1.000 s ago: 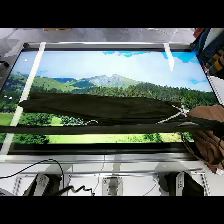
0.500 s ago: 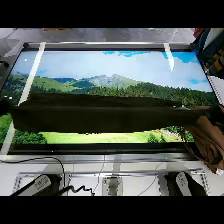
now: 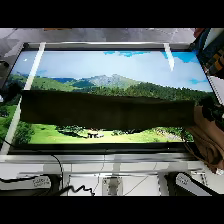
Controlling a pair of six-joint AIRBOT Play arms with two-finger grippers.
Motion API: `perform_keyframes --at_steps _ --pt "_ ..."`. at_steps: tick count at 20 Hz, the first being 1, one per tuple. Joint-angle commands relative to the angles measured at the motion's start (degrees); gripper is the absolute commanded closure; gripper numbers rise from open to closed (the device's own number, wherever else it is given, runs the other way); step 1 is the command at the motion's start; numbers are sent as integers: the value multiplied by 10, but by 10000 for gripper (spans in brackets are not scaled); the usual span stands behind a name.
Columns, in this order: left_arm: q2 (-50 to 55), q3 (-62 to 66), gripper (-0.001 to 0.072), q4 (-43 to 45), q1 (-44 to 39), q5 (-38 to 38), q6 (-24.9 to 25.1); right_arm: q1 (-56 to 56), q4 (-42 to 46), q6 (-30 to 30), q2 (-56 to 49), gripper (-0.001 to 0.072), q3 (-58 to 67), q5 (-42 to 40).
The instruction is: Fold the clothes and pants, and hang the long-sleeved shirts on hangers.
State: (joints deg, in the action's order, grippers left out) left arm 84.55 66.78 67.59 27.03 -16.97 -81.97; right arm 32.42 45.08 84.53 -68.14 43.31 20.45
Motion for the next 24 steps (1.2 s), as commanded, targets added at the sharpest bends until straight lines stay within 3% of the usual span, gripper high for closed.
perform_keyframes --at_steps 1,4,6,8,10,13,15,19,24 --pt "-7 11 8 4 -9 -14 -7 -24 1 0 -19 94 9 -17" --pt "-43 11 10 33 6 -106 -7 -25 35 -2 -19 95 33 76" --pt "-62 11 14 85 31 -223 -8 -25 74 -7 -19 95 54 151" --pt "-65 10 19 139 65 -344 -7 -25 91 -49 -19 95 68 216" --pt "-68 -12 121 184 106 -420 0 -25 90 -73 -19 95 71 254" --pt "-70 -75 119 91 168 -381 9 -25 90 -76 -19 95 71 288" --pt "-59 -112 -4 -39 197 -330 41 -25 83 -75 -19 95 71 299" --pt "2 -123 -4 -255 195 -293 204 -37 40 -78 -19 86 75 328" --pt "58 -123 4 -394 156 -192 281 -129 43 -92 -19 86 118 321"
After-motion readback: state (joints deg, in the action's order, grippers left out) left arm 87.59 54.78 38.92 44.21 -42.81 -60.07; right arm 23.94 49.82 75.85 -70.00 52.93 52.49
